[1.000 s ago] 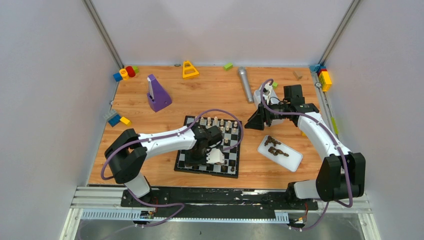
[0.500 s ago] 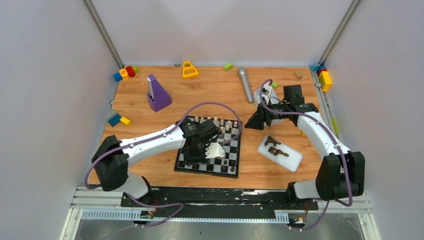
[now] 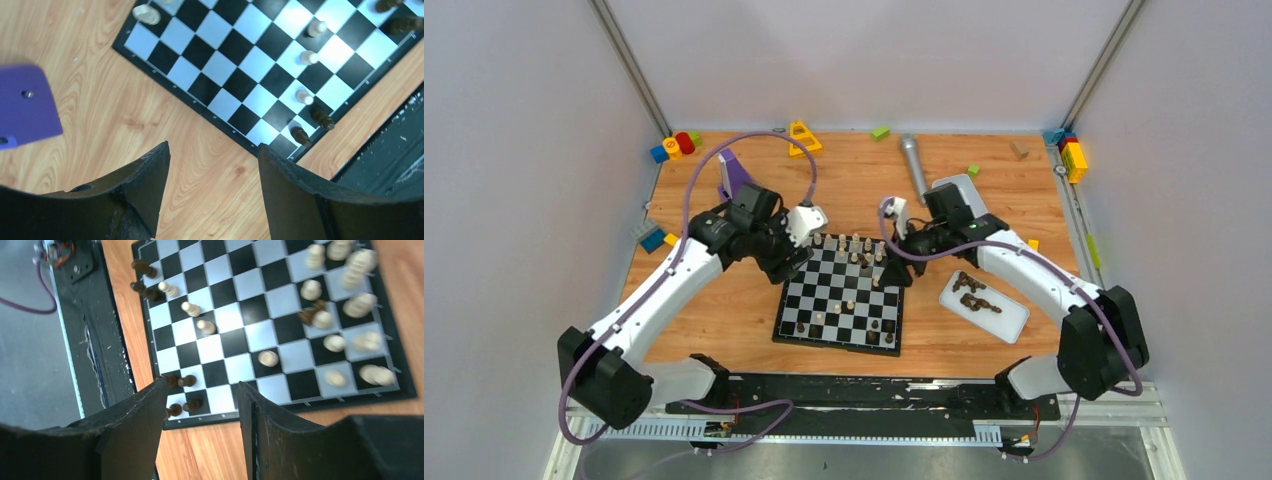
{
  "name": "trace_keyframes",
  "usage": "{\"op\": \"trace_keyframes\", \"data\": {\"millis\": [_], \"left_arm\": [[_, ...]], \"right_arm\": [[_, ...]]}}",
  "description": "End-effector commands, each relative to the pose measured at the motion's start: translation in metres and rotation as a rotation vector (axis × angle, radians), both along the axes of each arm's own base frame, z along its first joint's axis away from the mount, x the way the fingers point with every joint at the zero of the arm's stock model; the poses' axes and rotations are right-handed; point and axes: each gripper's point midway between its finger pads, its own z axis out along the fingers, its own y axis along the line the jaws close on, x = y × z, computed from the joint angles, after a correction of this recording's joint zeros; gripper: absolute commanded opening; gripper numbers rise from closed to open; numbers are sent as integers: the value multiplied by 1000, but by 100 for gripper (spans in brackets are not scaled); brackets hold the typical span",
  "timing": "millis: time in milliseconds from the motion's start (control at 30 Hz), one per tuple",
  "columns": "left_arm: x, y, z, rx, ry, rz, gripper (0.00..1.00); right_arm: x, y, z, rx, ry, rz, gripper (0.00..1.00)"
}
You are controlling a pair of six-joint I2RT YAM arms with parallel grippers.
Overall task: Set up the chess pieces on the board
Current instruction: Pick up the chess piece from the chessboard, then place the chess piece on the chessboard.
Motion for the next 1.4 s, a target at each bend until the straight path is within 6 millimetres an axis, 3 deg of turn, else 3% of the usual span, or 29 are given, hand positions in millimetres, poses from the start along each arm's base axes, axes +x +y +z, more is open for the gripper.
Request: {"op": "trace_keyframes", "data": {"millis": [0,167,300,667,833,1033,1133,1367], "left_arm": [[18,16,16,-122,-60,165,74],[40,59,20,-146,-78,375,77],[45,77,26,-183,-87,452,78],[47,86,40,-218,-129,496,79],[47,86,40,-225,-126,493,79],[47,85,40,-230,-128,485,79],[48,87,42,-229,-140,491,79],[51,91,45,-225,-159,515,79]], "right_arm": [[-8,27,-25,-119,-90,89,55],[-21,57,-54,-223,-113,183,55],[-16,71,-71,-296,-147,202,54],[-18,94,-91,-347,-164,269,50],[-20,98,-100,-367,-165,287,40],[-16,106,-93,-348,-182,291,15],[-2,110,-78,-352,-249,272,5],[45,118,-38,-355,-362,180,0]]}}
